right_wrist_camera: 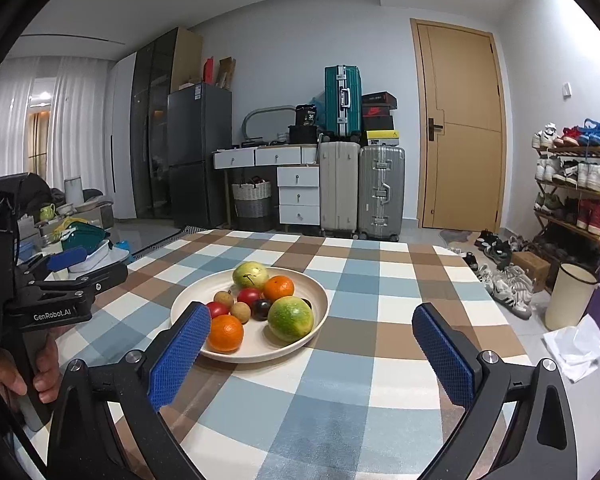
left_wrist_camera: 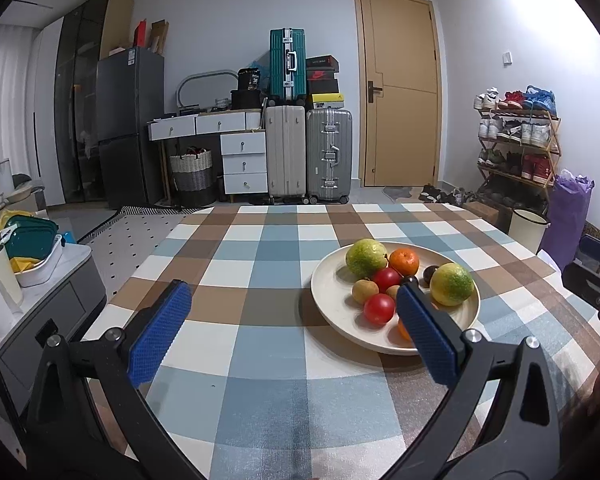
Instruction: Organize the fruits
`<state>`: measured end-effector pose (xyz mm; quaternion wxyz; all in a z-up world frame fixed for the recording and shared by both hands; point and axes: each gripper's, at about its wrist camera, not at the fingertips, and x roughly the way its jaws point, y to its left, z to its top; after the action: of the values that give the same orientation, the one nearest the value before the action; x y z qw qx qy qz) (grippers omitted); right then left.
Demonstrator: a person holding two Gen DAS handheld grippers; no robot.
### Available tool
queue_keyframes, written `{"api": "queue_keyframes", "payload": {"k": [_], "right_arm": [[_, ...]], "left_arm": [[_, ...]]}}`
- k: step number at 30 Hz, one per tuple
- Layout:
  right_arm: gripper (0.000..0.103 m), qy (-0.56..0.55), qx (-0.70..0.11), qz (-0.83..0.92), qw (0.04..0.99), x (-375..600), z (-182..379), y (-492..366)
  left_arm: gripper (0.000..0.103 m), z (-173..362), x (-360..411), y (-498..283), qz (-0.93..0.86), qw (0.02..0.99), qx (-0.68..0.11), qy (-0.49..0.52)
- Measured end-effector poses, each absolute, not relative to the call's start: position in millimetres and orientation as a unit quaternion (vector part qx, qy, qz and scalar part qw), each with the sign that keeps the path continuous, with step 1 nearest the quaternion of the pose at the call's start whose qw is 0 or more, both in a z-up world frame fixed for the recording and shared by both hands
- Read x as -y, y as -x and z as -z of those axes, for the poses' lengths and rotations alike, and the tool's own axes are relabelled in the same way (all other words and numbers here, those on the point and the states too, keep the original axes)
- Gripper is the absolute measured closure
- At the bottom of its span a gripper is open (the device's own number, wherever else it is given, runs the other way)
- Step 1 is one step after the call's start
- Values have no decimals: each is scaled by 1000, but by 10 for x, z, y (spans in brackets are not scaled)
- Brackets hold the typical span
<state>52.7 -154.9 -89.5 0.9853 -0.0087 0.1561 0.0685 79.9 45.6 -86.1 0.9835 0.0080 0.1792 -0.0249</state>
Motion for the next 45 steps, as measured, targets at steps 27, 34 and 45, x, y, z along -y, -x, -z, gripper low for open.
{"api": "queue_keyframes", "payload": {"k": [27,34,45], "right_arm": [[0,11,-156,-69,985,1560,899,-545],[0,11,-157,-69,985,1552,895,-541],[0,10,-157,-69,985,1572,898,-555]], "left_arm": [[1,841,-469,-764,24,984,-178,-8],[1,842,-467,-764,24,984,-178,-8],[1,823,-482,-754,20,984,-176,-8]]}}
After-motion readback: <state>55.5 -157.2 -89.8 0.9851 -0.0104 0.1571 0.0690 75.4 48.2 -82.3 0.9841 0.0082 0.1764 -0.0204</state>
